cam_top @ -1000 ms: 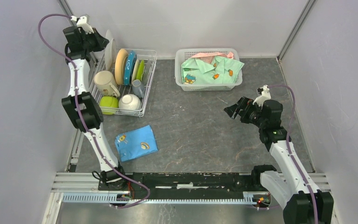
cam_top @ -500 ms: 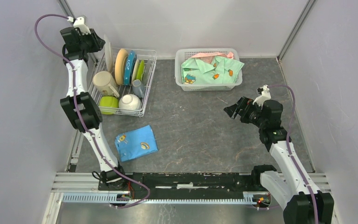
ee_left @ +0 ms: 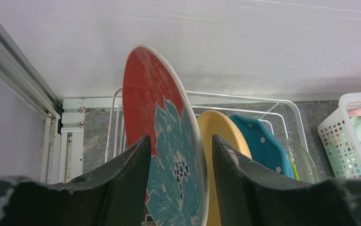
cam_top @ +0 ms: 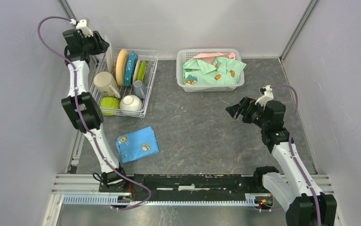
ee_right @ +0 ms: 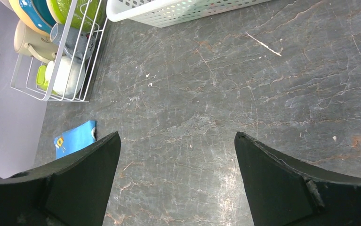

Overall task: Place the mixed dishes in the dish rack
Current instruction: Insert the plate into the dish rack.

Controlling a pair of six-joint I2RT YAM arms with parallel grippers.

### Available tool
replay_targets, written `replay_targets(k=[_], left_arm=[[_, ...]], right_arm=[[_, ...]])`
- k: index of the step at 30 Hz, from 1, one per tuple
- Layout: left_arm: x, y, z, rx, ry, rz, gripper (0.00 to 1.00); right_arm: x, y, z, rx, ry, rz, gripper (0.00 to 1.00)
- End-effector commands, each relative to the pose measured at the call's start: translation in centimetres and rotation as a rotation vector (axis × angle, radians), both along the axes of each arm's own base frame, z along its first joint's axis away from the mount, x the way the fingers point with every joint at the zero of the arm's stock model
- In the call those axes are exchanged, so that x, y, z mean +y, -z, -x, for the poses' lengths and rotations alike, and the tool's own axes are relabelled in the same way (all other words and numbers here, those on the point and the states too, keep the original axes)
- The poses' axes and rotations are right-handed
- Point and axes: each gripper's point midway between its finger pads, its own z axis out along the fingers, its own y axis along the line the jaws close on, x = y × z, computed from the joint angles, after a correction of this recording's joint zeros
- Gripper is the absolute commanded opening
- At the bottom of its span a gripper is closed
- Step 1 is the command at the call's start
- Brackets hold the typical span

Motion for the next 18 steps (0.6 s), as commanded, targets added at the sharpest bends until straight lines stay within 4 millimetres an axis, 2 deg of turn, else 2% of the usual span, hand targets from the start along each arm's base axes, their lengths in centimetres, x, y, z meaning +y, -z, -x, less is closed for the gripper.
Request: replay_targets(k=[1, 4, 7, 8, 10, 13, 18], left_arm=[[-0.8, 0.9, -0.4, 0.009, 0.034, -0.005, 0.58], [-1.2, 1.8, -0.7, 0.021, 0.043, -0.002, 0.57], [-1.7, 1.9, -0.9, 0.019, 0.058, -0.011, 0.48], [-1.6, 1.6, -0.9, 0.012, 0.059, -0.016, 0.42], [-1.7, 0.8, -0.8, -0.003, 0.065, -0.033, 0.2], [-1.8, -0.6, -0.6, -0.046, 0.1, -0.08, 0.05], [-1.4, -1.1, 0.0, -0.052, 0.15, -0.097, 0.02]], right_arm=[[0.4, -1.8, -0.6, -0.064, -0.015, -0.011, 0.98], [0.5, -1.9, -0.7, -0.067, -0.016, -0.01, 0.98], [0.4, -2.0, -0.8, -0.067, -0.011, -0.009, 0.98], [0.4, -2.0, -0.8, -0.068, -0.012, -0.007, 0.98], [0.4, -2.0, -0.8, -0.068, -0.01, -0.007, 0.98], [0.4, -2.0, -0.9, -0.065, -0.011, -0.005, 0.98], [0.5, -1.9, -1.1, -0.059, -0.013, -0.006, 0.98]])
